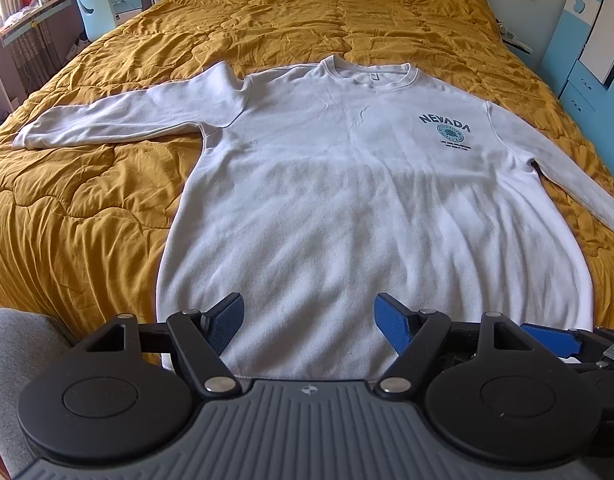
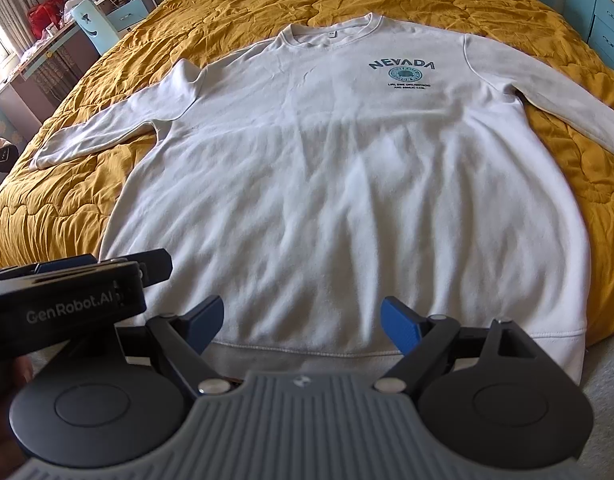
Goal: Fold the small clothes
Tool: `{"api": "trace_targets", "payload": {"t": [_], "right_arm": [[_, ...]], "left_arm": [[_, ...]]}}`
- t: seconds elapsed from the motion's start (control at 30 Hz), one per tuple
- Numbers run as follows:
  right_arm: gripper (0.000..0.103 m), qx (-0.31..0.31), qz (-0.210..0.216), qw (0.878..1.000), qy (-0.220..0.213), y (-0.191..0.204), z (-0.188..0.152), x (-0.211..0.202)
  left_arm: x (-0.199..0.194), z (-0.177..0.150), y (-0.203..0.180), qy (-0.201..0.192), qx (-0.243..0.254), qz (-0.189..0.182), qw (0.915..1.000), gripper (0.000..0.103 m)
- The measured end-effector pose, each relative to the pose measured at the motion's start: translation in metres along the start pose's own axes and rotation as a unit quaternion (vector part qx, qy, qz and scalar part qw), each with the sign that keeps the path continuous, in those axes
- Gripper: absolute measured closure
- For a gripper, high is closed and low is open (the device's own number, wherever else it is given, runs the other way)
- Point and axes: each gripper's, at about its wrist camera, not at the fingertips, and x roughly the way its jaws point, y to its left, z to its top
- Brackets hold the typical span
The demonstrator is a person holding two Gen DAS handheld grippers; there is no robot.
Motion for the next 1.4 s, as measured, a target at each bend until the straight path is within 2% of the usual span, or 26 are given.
{"api": "trace_targets", "payload": {"t": [0.33, 0.53, 0.63, 0.7, 0.77, 0.83, 0.93, 1.0, 1.07, 1.13, 1.2, 1.27, 1.3, 1.37, 1.4], "right_arm": [[0.021, 0.005, 0.006, 1.000, 0.007, 0.001, 0.001, 0.006], [0.021, 0.007, 0.013, 1.000, 0.004, 0.003, 0.005, 0.009], [0.021, 0.000, 0.010, 1.000, -0.002, 0.008, 0.009, 0.011], [0.021, 0.000, 0.010, 1.000, 0.000, 0.010, 0.011, 0.014], [0.021, -0.003, 0.009, 1.000, 0.003, 0.013, 0.013, 0.018], [0.021, -0.008, 0.004, 1.000, 0.005, 0.017, 0.016, 0.022], [0.021, -0.014, 0.005, 1.000, -0.001, 0.025, 0.024, 0.027], [0.021, -0.018, 0.007, 1.000, -0.011, 0.030, 0.030, 0.028], [0.021, -0.019, 0.007, 1.000, -0.014, 0.033, 0.033, 0.032], [0.021, -0.015, 0.006, 1.000, -0.008, 0.035, 0.036, 0.039], [0.021, -0.013, 0.004, 1.000, 0.004, 0.036, 0.037, 0.047], [0.021, -0.022, -0.007, 1.000, 0.015, 0.040, 0.037, 0.054], [0.021, -0.029, -0.015, 0.999, 0.015, 0.042, 0.037, 0.056], [0.021, -0.045, -0.037, 0.998, 0.017, 0.047, 0.036, 0.062], [0.021, -0.045, -0.042, 0.998, 0.022, 0.049, 0.037, 0.065]], "left_arm": [[0.004, 0.001, 0.008, 0.008, -0.006, -0.009, 0.9999, 0.016], [-0.006, 0.001, 0.022, -0.052, -0.001, -0.071, 0.9961, 0.016], [-0.008, 0.009, 0.039, -0.076, -0.023, -0.096, 0.9922, 0.016], [-0.005, 0.021, 0.060, -0.076, -0.035, -0.124, 0.9888, 0.016], [-0.003, 0.030, 0.089, -0.091, -0.070, -0.146, 0.9825, 0.017], [-0.001, 0.037, 0.120, -0.119, -0.116, -0.133, 0.9771, 0.017], [0.003, 0.049, 0.172, -0.165, -0.181, -0.053, 0.9682, 0.018], [0.011, 0.059, 0.216, -0.193, -0.226, -0.002, 0.9549, 0.018], [0.023, 0.068, 0.260, -0.209, -0.268, 0.020, 0.9402, 0.018], [0.038, 0.079, 0.303, -0.206, -0.303, 0.034, 0.9298, 0.018], [0.050, 0.089, 0.339, -0.191, -0.335, 0.067, 0.9202, 0.019], [0.061, 0.096, 0.367, -0.200, -0.365, 0.103, 0.9035, 0.020], [0.068, 0.101, 0.381, -0.198, -0.375, 0.109, 0.8988, 0.020], [0.087, 0.110, 0.408, -0.184, -0.393, 0.095, 0.8958, 0.021], [0.097, 0.113, 0.421, -0.174, -0.412, 0.085, 0.8906, 0.022]]}}
